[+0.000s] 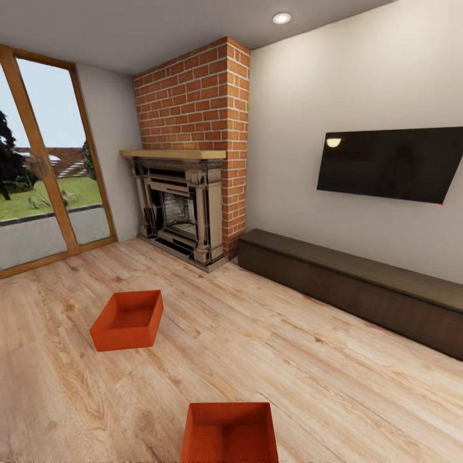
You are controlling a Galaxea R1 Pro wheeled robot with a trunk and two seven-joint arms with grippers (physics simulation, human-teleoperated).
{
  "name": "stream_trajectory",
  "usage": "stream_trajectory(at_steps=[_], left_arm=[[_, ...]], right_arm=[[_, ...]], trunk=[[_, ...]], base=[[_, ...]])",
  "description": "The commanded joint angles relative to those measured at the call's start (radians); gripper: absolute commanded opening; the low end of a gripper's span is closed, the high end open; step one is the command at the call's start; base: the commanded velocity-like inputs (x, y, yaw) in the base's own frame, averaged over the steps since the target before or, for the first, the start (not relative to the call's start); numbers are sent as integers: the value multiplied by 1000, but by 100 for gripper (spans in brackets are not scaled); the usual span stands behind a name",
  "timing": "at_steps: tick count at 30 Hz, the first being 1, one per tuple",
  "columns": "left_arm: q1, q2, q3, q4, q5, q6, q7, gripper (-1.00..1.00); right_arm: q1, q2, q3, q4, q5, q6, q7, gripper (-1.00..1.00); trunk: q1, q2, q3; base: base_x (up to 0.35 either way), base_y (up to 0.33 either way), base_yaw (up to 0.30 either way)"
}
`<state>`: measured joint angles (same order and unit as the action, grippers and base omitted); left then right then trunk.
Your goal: Move the two storage containers from the living room to the garage. In the garage, place one container on the floor and stack the other container on top of it (either order is fine).
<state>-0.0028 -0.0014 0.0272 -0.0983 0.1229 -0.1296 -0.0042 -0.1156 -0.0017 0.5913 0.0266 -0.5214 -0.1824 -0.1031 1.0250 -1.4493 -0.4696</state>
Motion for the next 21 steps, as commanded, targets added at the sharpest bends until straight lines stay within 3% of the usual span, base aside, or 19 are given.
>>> stream_trajectory(at_steps=[1, 21], left_arm=[[0, 0, 2, 0, 6, -2, 0, 100], [0, 0, 2, 0, 6, -2, 0, 100]], right_arm=[[-1, 0, 8, 3, -8, -5, 0, 100], [-1, 6, 8, 3, -9, -2, 0, 100]], trunk=[[0, -1, -3], [0, -1, -13]], base=[[0, 0, 0], [0, 0, 0]])
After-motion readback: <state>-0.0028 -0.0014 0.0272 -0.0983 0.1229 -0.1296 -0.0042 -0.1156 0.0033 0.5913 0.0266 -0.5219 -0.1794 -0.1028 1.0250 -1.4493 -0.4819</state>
